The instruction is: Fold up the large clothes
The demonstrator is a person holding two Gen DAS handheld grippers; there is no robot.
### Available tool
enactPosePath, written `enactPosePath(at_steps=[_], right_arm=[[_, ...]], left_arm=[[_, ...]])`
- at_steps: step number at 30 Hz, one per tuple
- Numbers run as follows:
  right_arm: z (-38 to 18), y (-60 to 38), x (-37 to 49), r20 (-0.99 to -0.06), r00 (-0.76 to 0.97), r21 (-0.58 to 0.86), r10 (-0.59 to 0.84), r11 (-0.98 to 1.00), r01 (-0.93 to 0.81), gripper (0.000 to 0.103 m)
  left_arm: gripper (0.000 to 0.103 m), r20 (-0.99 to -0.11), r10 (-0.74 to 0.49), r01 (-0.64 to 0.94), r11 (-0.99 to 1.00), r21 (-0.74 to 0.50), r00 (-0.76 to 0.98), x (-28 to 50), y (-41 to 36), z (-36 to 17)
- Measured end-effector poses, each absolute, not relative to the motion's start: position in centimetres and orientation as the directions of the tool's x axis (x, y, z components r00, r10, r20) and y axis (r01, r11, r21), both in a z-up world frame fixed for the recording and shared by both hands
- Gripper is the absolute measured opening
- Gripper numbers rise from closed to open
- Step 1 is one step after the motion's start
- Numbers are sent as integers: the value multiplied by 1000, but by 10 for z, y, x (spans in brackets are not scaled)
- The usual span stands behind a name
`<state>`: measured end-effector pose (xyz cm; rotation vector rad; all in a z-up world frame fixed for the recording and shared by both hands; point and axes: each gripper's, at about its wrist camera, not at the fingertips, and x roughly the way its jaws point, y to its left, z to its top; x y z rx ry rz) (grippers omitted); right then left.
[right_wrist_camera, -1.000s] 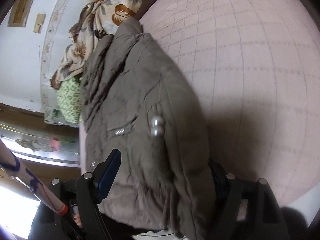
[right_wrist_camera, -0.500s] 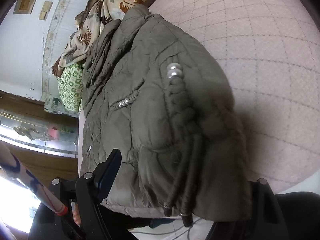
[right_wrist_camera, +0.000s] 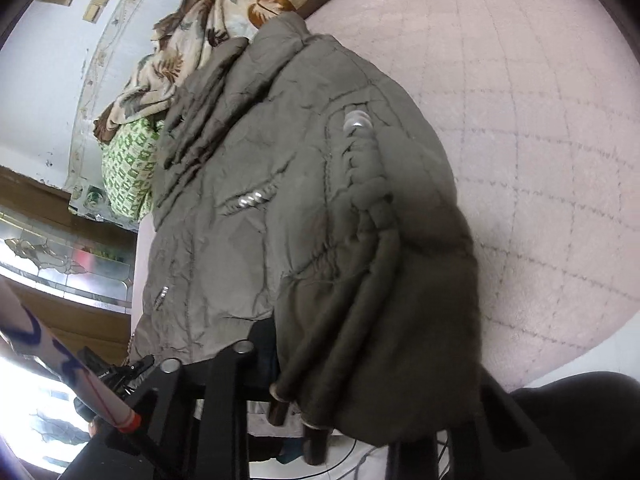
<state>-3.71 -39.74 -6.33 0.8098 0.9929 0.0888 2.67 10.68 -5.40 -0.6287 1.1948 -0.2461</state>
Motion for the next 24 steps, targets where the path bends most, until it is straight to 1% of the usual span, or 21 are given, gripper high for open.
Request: enactPosePath(at_steps=[2, 7, 10, 14, 16, 19, 24], right_arm=[[-51, -397, -40, -695, 585, 653, 417, 707, 271, 23], [-23, -395, -59, -654, 608, 682, 449, 699, 218, 17], [-16, -393, -78, -648, 601, 687, 468, 700, 195, 17], [-14, -388, -105, -660, 581, 678, 476, 710, 188, 17], [-14, -386, -112, -671, 573, 668, 471, 720, 191, 17], [-4, -382, -108, -678, 572, 653, 461, 735, 181, 17], [41, -380, -76, -641, 614, 644, 461, 758, 104, 17]], left_arm=[[18, -783, -483, -118, 818, -564, 393, 19, 107, -40], [17, -758, -500, -87, 809, -581, 418, -5, 123, -24], [17, -756, -505, -75, 809, -583, 417, -28, 131, -23], [17, -772, -471, -55, 839, -542, 426, -45, 130, -17], [17, -777, -451, -42, 853, -520, 440, -42, 126, -8], [17, -758, -439, -10, 862, -506, 482, -27, 118, 16], [17, -729, -378, 13, 892, -452, 571, 15, 107, 64]])
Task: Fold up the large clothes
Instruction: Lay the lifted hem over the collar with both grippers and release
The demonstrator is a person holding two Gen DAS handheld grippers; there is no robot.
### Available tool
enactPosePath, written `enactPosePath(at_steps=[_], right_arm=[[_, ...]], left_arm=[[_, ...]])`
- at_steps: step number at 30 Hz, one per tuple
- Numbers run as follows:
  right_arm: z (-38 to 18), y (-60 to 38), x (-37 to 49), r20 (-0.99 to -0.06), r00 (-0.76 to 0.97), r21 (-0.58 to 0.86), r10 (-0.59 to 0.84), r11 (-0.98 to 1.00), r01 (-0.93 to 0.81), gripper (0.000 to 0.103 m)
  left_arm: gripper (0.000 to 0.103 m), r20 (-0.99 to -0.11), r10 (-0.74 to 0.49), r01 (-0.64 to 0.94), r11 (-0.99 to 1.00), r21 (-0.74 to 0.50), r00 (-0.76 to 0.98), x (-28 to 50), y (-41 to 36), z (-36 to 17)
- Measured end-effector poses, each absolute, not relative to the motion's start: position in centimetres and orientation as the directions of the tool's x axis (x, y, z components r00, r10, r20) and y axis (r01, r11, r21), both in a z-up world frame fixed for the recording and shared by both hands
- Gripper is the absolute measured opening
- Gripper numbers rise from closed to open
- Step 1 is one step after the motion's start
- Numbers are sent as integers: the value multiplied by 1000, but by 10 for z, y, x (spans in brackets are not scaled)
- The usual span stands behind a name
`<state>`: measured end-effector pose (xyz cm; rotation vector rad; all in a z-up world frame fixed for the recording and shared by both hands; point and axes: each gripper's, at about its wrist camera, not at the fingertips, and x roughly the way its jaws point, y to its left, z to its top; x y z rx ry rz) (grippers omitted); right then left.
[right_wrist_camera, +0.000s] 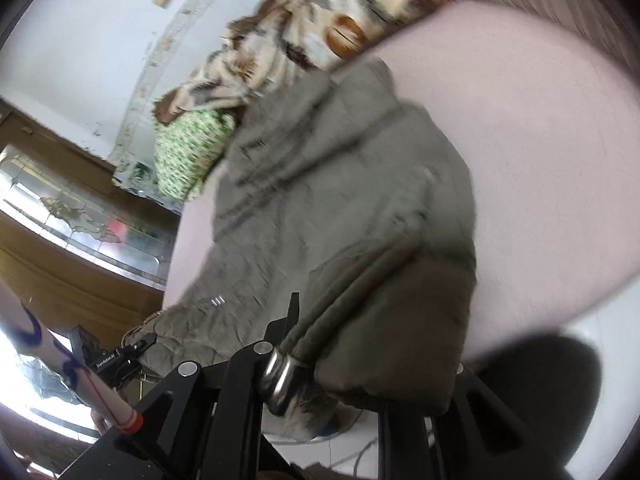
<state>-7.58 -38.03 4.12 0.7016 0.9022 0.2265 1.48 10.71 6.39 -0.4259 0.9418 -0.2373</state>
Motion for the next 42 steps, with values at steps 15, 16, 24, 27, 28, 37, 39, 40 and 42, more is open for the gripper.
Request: enactPosePath(at_steps=[15, 16, 24, 27, 28, 37, 39, 40, 42], right_arm=[[164, -386, 139, -568, 753, 538, 332, 842, 35, 17], [164, -387, 158, -576, 750, 537, 325, 843, 47, 17], [113, -399, 281, -688, 693, 459, 214, 869, 187, 17], [79, -403, 315, -733, 654, 432, 187, 871, 234, 18], [70, -404, 321, -740, 647, 428, 184, 871, 242, 18], [6, -408, 370, -775, 616, 401, 138, 862, 311, 19], [-1, -408, 372, -775, 618, 399, 129, 859, 320, 19], [-3, -407, 373, -775, 619, 398, 126, 859, 324, 20], [-4, -408, 373, -774, 621, 400, 123, 855, 330, 20]], left_arm=[[17, -701, -158, -33, 967, -251, 695, 255, 50, 159], [17, -710, -145, -41, 970, -239, 689, 276, 45, 154], [17, -811, -23, -133, 983, -123, 584, 400, 19, 72], [17, -840, 3, -154, 984, -95, 543, 425, 13, 36], [18, -845, 13, -157, 984, -85, 535, 431, 11, 26], [26, -873, 20, -202, 975, -90, 487, 460, 8, -28], [29, -875, -5, -188, 976, -109, 484, 460, 9, -25], [33, -874, -20, -174, 978, -119, 486, 460, 11, -22], [43, -859, -71, -143, 976, -165, 508, 453, 16, -7]])
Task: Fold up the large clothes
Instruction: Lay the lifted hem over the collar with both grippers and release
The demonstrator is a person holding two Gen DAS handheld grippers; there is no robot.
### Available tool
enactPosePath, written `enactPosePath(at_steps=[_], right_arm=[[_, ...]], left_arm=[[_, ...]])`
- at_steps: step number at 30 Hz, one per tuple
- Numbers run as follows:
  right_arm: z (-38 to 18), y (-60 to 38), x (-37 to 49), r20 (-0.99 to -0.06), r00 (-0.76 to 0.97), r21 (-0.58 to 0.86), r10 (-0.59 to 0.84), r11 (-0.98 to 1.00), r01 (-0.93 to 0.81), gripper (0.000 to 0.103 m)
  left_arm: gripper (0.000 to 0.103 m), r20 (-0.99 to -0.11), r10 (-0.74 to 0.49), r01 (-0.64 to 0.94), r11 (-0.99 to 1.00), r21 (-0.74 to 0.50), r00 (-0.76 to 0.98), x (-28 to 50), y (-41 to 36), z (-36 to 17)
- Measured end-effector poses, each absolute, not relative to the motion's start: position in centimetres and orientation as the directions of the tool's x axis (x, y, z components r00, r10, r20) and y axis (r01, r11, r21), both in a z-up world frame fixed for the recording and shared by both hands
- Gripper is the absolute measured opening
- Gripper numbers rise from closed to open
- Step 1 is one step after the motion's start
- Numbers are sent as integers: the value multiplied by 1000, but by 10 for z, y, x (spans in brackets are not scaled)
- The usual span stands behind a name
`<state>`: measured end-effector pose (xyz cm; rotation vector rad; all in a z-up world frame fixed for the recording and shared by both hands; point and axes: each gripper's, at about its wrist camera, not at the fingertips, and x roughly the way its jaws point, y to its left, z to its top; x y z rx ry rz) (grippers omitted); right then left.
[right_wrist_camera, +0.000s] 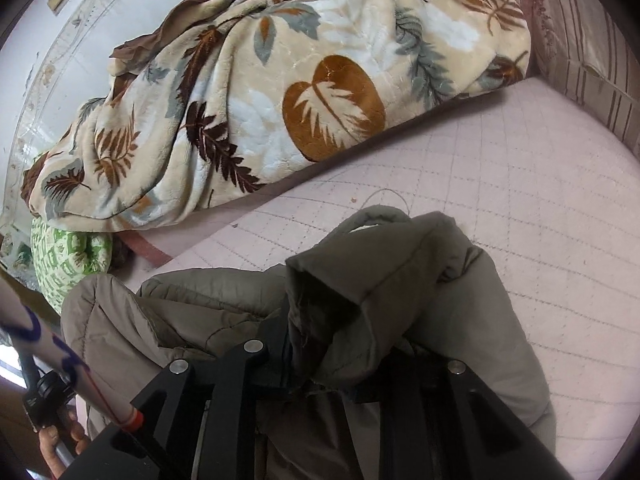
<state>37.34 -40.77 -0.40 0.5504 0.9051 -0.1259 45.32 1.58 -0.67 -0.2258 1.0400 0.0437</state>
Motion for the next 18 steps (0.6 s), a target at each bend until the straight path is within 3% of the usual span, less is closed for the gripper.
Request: enactPosePath(at_steps=[2, 3, 6, 8, 10, 18], right_arm=[[-1, -409, 374, -770, 623, 418, 138, 847, 328, 26], [2, -411, 373, -764, 627, 435, 155, 841, 322, 28], [18, -415, 365, -728, 659, 481, 189, 825, 296, 46], [32, -414, 357, -710, 682, 486, 175, 823, 295, 70], [48, -412, 346, -688, 714, 469, 131, 831, 299, 84], [102, -366, 312, -671, 738, 347, 74, 911, 224, 85]], left_arm=[[63, -820, -149, -114, 961, -252, 553, 441, 26, 16], [65, -803, -177, -103, 954, -283, 569, 436, 29, 25], [69, -766, -266, -62, 927, -369, 585, 419, 36, 53], [69, -749, -301, -43, 915, -401, 590, 403, 40, 69], [69, -742, -311, -34, 912, -409, 594, 382, 43, 79], [70, -743, -208, -29, 956, -292, 636, 265, 48, 72]])
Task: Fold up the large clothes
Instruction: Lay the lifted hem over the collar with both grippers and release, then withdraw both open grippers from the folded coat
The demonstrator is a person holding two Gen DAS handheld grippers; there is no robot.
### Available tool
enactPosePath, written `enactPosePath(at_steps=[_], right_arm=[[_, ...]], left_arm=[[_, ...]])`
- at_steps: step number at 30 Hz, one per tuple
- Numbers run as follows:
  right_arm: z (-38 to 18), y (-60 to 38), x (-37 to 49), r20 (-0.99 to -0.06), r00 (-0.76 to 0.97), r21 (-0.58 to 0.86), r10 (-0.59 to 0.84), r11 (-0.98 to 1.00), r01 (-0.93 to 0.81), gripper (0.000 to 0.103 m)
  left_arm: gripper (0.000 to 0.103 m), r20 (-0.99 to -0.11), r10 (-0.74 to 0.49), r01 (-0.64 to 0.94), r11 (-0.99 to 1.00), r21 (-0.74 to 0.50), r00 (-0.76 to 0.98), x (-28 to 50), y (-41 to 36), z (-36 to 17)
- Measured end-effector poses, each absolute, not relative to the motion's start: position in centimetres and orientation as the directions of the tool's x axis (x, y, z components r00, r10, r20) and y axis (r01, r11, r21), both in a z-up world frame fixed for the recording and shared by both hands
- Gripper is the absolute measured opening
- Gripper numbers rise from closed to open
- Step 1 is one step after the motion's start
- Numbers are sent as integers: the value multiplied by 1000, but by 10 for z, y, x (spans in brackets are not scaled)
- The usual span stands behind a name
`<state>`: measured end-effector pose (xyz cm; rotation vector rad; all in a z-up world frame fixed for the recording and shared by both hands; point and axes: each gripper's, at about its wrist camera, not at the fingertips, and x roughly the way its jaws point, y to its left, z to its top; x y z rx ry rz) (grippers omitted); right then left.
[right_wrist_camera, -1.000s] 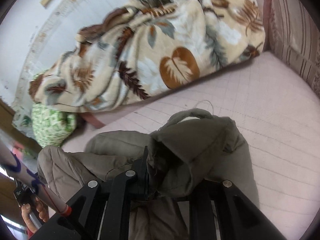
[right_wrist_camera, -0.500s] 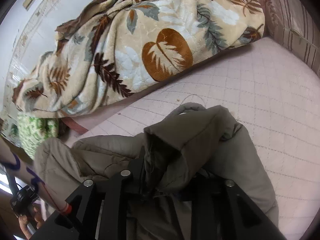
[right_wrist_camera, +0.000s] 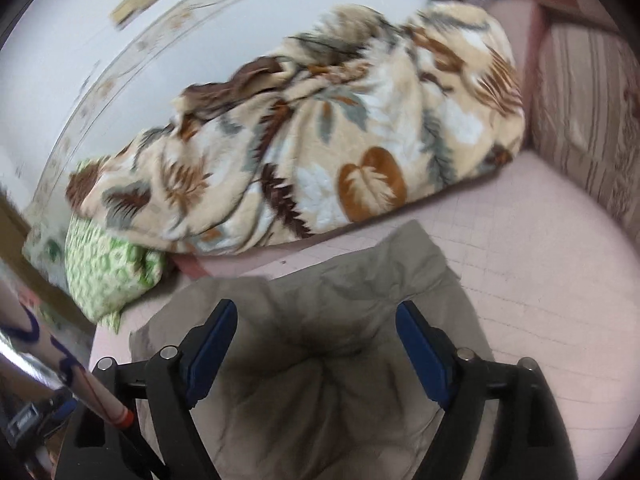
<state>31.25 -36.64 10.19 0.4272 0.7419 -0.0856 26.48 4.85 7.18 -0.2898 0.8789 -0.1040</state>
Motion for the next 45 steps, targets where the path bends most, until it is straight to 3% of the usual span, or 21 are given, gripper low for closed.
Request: enactPosePath(at_steps=[4, 5, 9, 15, 20, 27, 33, 37, 41, 45], right_arm=[[100, -313, 313, -692, 709, 299, 135, 948, 112, 50], [96, -296, 317, -702, 694, 290, 158, 954, 77, 48], [68, -248, 343, -739, 665, 189, 111, 981, 46, 48], [-9, -243, 406, -811, 581, 50, -65, 982, 180, 48], [-41, -247, 429, -798, 584, -19, -152, 974, 227, 48], [-23, -227, 438, -804, 536, -182, -258, 964, 192, 49], [40, -181, 412, -761, 641, -47, -103, 994, 103, 57], [13, -146, 423, -799, 595, -72, -90, 996, 54, 59], [-29, -136, 440, -810, 558, -147, -183, 983, 109, 73], [-21, -134, 447, -812, 540, -186, -223, 975, 123, 75]], left_arm=[[70, -760, -148, -65, 968, -243, 633, 226, 54, 37], [70, -764, -148, -76, 966, -249, 627, 221, 57, 27], [70, -763, -135, -106, 960, -258, 633, 218, 71, 4], [70, -757, -82, -169, 954, -249, 649, 226, 106, -14], [70, -782, -98, -210, 936, -282, 615, 232, 128, -25], [70, -763, -76, -234, 928, -290, 642, 222, 142, -15], [70, -767, -72, -251, 922, -295, 638, 222, 149, -18], [70, -774, -80, -262, 915, -307, 628, 225, 156, -22], [70, -774, -80, -277, 906, -319, 629, 228, 163, -21], [70, -779, -90, -286, 899, -332, 620, 227, 166, -23]])
